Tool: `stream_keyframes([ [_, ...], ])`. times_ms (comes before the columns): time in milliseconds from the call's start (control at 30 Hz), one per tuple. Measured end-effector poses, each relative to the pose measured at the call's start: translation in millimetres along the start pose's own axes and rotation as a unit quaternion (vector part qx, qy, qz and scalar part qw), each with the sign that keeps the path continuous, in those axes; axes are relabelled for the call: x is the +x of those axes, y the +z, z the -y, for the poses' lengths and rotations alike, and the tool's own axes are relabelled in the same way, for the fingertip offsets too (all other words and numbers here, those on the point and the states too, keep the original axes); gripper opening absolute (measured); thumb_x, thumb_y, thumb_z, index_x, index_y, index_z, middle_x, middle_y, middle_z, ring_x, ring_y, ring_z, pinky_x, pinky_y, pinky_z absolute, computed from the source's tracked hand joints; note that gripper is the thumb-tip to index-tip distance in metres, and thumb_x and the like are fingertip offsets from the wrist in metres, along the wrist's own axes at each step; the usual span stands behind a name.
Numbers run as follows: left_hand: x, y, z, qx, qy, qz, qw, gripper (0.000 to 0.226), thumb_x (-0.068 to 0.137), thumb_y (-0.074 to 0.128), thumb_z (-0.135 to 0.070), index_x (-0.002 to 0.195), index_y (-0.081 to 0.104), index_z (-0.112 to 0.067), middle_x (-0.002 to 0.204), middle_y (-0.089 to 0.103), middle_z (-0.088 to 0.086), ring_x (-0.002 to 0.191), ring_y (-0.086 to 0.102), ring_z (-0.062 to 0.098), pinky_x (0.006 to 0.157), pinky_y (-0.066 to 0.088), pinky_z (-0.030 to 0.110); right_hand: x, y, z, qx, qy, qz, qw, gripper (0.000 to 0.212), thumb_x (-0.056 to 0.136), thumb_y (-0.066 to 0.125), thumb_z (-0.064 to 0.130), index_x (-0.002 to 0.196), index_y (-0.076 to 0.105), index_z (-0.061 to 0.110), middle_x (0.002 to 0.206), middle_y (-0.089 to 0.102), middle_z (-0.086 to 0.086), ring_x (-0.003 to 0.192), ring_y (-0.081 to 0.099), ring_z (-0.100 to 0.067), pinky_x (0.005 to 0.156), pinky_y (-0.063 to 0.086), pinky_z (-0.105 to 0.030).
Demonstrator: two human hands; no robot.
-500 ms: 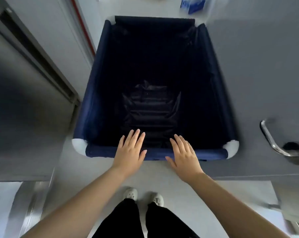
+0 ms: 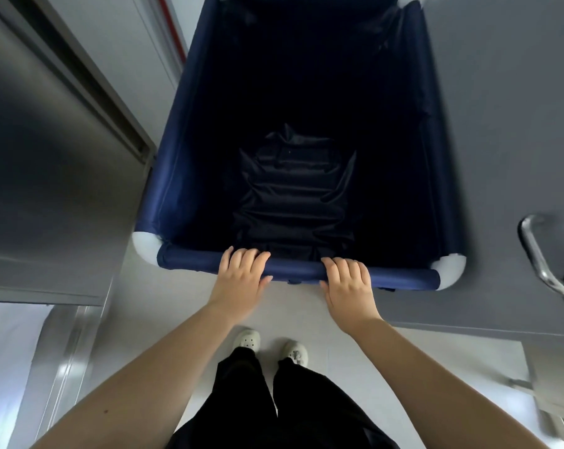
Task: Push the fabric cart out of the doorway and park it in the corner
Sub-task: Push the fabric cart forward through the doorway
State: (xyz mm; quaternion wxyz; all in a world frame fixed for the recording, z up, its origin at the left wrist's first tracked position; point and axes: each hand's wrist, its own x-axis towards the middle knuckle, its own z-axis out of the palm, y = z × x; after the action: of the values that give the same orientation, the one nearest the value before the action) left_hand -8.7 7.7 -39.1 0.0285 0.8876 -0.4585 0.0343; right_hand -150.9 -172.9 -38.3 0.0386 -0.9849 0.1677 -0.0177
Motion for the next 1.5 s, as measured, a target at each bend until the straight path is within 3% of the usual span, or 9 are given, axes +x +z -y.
stream_keyframes([
  [200,13,2,6,0.011,0.006,0.011,1.0,0.043,0.084,0.06,-0.036,0.12,0.055,-0.012,0.105,0.062,0.007,0.095,0.058,0.029,0.098,0.043,0.049,13,2,-6,-0.008,-0.008,-0.002,1.0,0.042,0.092,0.035,0.029,0.124,0.048,0.005,0.105,0.061,-0.01,0.095,0.058,-0.03,0.093,0.047,-0.045],
  [400,43,2,18,0.001,0.001,0.021,1.0,0.043,0.085,0.058,-0.037,0.12,0.053,-0.013,0.105,0.062,0.006,0.095,0.057,0.028,0.097,0.044,0.048,44,4,-13,-0.006,0.001,-0.013,1.0,0.041,0.086,0.058,0.025,0.121,0.052,0.005,0.105,0.063,-0.011,0.096,0.06,-0.031,0.093,0.048,-0.047],
  [633,101,6,40,-0.022,-0.003,0.033,0.999,0.043,0.086,0.058,-0.038,0.12,0.052,-0.013,0.108,0.061,0.006,0.097,0.056,0.028,0.095,0.043,0.047,104,7,-28,0.013,0.019,0.008,1.0,0.041,0.089,0.054,0.028,0.125,0.047,0.009,0.111,0.059,-0.007,0.102,0.055,-0.027,0.098,0.043,-0.045],
  [867,180,12,66,-0.06,-0.001,0.059,0.996,0.043,0.089,0.05,-0.039,0.124,0.048,-0.015,0.113,0.059,0.003,0.103,0.054,0.026,0.101,0.039,0.046,187,-1,-47,0.007,0.054,-0.015,0.998,0.041,0.077,0.072,0.027,0.11,0.059,0.008,0.098,0.064,-0.007,0.089,0.062,-0.026,0.089,0.049,-0.043],
  [1100,259,22,83,-0.072,-0.002,0.069,0.995,0.048,0.084,0.057,-0.04,0.123,0.048,-0.014,0.114,0.059,0.004,0.103,0.054,0.026,0.101,0.038,0.046,261,0,-81,-0.013,0.054,-0.016,0.998,0.041,0.08,0.067,0.033,0.111,0.056,0.009,0.099,0.063,-0.007,0.091,0.06,-0.026,0.091,0.047,-0.043],
  [1267,305,23,111,-0.059,0.0,0.087,0.994,0.048,0.088,0.051,-0.04,0.127,0.045,-0.014,0.119,0.056,0.006,0.108,0.05,0.028,0.104,0.032,0.046,312,0,-81,0.003,0.068,-0.011,0.998,0.04,0.079,0.067,0.034,0.109,0.056,0.01,0.095,0.063,-0.006,0.086,0.06,-0.026,0.087,0.049,-0.041],
  [1500,383,29,146,-0.039,-0.02,0.106,0.993,0.044,0.09,0.047,-0.039,0.128,0.045,-0.015,0.12,0.055,0.007,0.11,0.048,0.029,0.105,0.029,0.045,387,-1,-97,0.037,0.039,0.008,0.999,0.038,0.089,0.052,0.031,0.12,0.049,0.01,0.106,0.06,-0.006,0.098,0.056,-0.027,0.095,0.043,-0.044],
])
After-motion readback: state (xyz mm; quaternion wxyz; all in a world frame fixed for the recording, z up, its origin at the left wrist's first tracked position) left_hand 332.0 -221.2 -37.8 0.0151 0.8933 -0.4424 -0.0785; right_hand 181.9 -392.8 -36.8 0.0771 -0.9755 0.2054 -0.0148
